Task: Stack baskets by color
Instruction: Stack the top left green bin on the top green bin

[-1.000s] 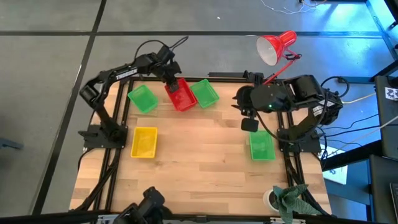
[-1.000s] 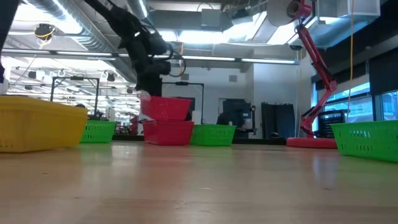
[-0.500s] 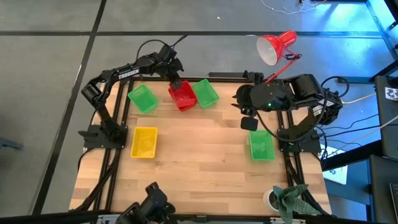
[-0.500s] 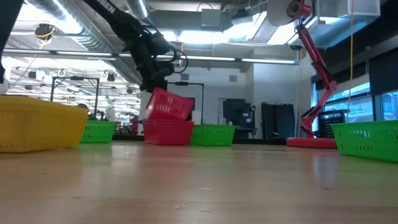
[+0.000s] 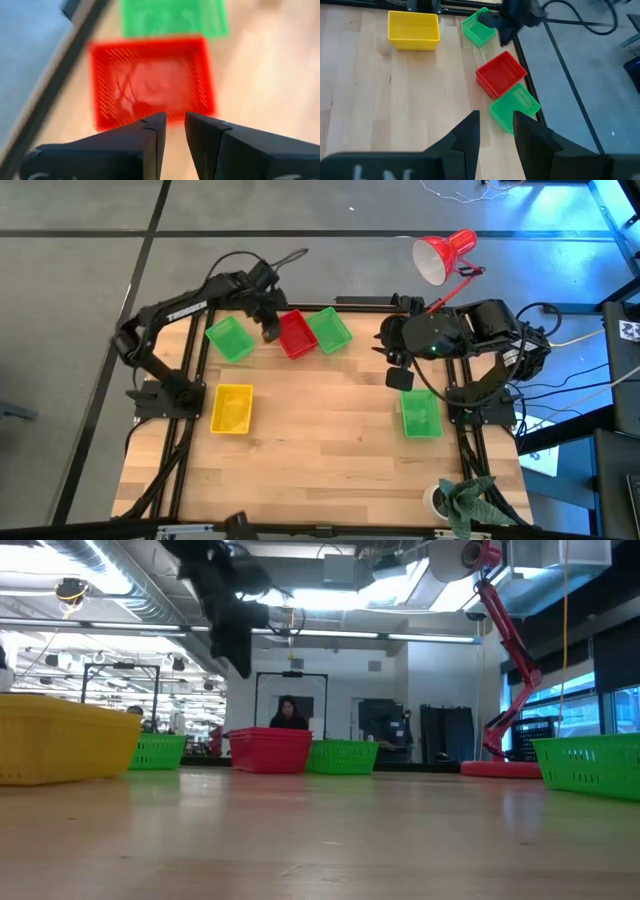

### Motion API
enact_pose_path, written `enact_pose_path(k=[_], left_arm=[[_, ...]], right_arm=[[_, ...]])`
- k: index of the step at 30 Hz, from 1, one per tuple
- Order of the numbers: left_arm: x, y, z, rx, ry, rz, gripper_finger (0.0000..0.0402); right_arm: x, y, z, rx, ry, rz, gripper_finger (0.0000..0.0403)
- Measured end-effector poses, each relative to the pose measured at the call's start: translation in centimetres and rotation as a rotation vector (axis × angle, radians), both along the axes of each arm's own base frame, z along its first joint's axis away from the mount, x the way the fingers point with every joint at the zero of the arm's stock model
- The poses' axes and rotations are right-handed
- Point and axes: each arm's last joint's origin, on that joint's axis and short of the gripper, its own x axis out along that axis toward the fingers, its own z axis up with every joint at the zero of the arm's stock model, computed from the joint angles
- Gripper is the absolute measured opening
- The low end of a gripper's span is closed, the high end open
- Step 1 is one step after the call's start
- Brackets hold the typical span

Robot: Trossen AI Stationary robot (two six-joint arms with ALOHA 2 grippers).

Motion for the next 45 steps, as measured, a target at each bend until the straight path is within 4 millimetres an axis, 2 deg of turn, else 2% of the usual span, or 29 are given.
enact_pose_path(k=[4, 8, 11, 14, 21, 32, 45], left_arm=[[-0.7, -2.9, 0.9, -0.079, 0.063, -0.003, 0.0056], [-1.8, -4.6, 1.1, -0.162, 0.179, 0.192, 0.0055], [-2.4, -5.0, 0.7, -0.205, 0.274, 0.310, 0.0055], [-2.8, -5.1, 0.0, -0.212, 0.313, 0.358, 0.0055], [-3.7, -5.3, -3.1, -0.148, 0.462, 0.300, 0.0055], [-3.8, -5.1, -3.5, -0.113, 0.476, 0.272, 0.0013], [-3.4, -4.8, -3.6, -0.087, 0.455, 0.260, 0.0074]], right_arm=[[0.0, 0.1, 0.0, 0.039, 0.003, 0.030, 0.0116], [0.1, 0.3, 0.0, 0.083, -0.003, 0.045, 0.0116], [0.4, 0.4, -0.1, 0.105, -0.004, 0.055, 0.0116], [0.8, 0.5, -0.3, 0.103, -0.006, 0.058, 0.0116], [1.5, 0.6, -0.8, 0.088, 0.021, 0.069, 0.0116], [1.9, 0.6, -1.0, 0.052, 0.045, 0.093, 0.0116], [1.8, 0.5, -1.1, 0.053, 0.053, 0.083, 0.0116]])
